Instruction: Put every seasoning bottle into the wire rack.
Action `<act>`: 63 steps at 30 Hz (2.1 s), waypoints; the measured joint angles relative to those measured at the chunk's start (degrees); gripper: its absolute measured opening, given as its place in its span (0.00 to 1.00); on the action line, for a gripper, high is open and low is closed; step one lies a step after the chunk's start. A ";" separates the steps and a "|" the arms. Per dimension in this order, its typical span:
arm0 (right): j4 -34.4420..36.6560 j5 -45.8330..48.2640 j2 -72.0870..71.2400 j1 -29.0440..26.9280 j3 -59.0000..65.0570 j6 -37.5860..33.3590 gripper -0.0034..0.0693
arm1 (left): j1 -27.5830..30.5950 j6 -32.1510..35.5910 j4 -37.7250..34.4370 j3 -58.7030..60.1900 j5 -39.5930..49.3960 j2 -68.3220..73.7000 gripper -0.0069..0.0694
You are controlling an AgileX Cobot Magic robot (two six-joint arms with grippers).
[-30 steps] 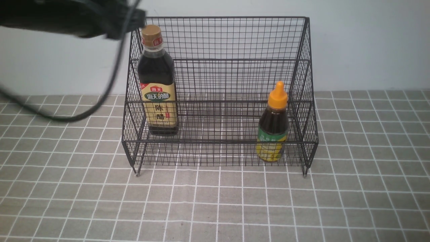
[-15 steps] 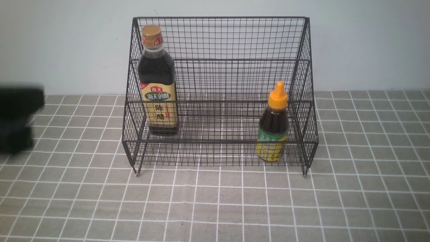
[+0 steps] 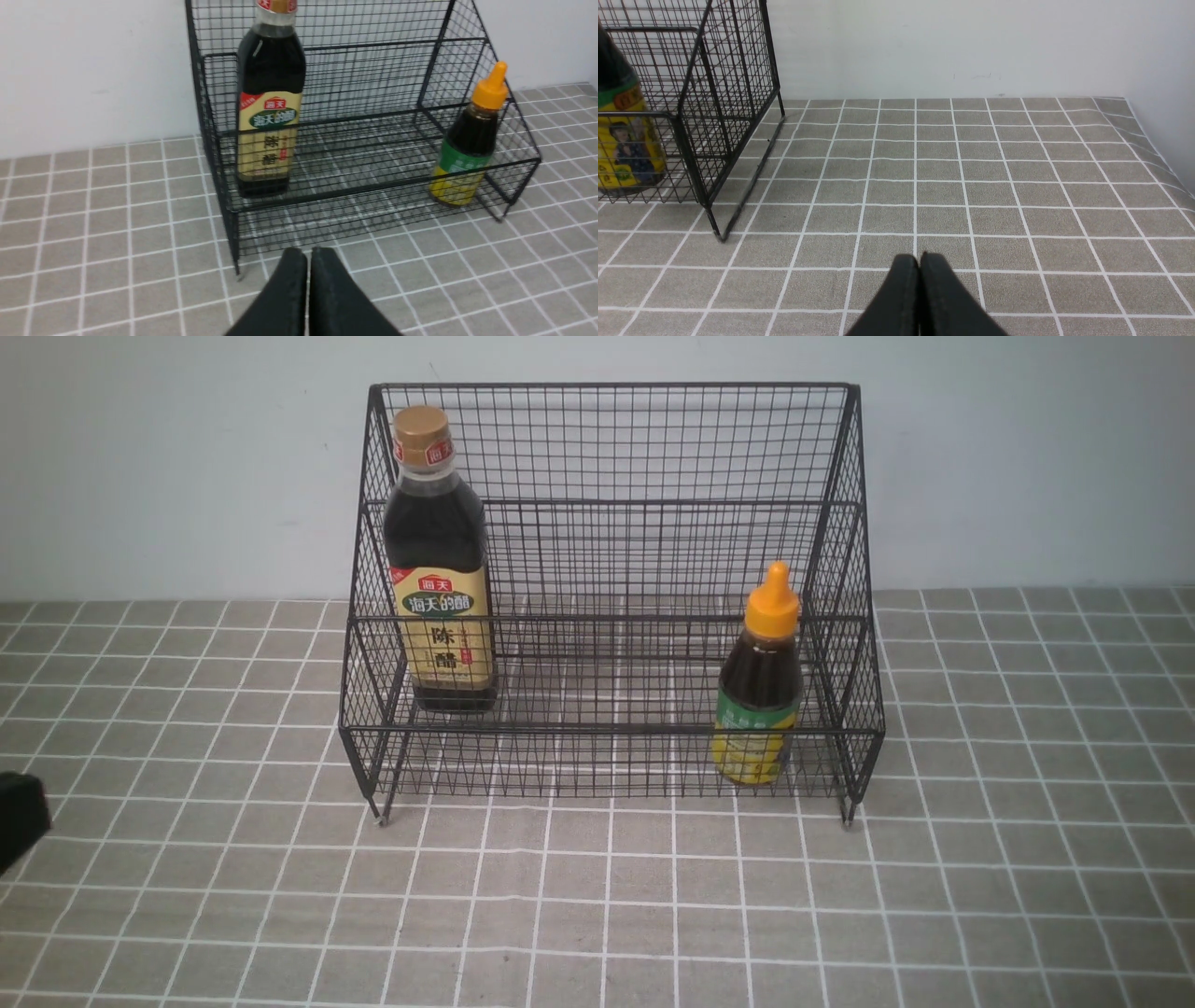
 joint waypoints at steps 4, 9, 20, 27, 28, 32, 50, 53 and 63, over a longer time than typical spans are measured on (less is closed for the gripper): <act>0.00 0.00 0.00 0.00 0.00 0.00 0.03 | 0.00 -0.14 2.88 0.26 0.66 -0.08 0.08; 0.00 0.00 0.00 0.00 0.00 0.00 0.03 | 3.56 -0.20 5.86 6.53 -4.64 -4.90 0.08; 0.00 0.00 0.00 0.00 0.00 0.00 0.03 | 12.96 -0.20 6.83 35.14 -12.91 -21.43 0.08; 0.00 0.07 0.00 0.00 0.00 0.00 0.03 | 13.03 -0.13 7.35 39.66 -16.41 -22.86 0.08; 0.00 0.07 0.00 0.00 0.00 0.00 0.03 | 13.03 -0.13 7.29 39.74 -16.81 -22.86 0.08; 0.00 0.07 0.00 0.00 0.00 0.00 0.03 | 13.03 -0.13 7.29 39.80 -17.09 -22.86 0.08; 0.00 0.07 0.00 0.00 0.00 0.05 0.03 | 13.03 -0.13 7.18 39.80 -17.09 -22.86 0.08; 0.00 0.07 0.00 0.00 0.00 0.05 0.03 | 13.03 -0.13 7.18 39.80 -17.09 -22.86 0.08; 0.00 0.07 0.00 0.00 0.00 0.05 0.03 | 13.03 -0.13 7.18 39.80 -17.09 -22.86 0.08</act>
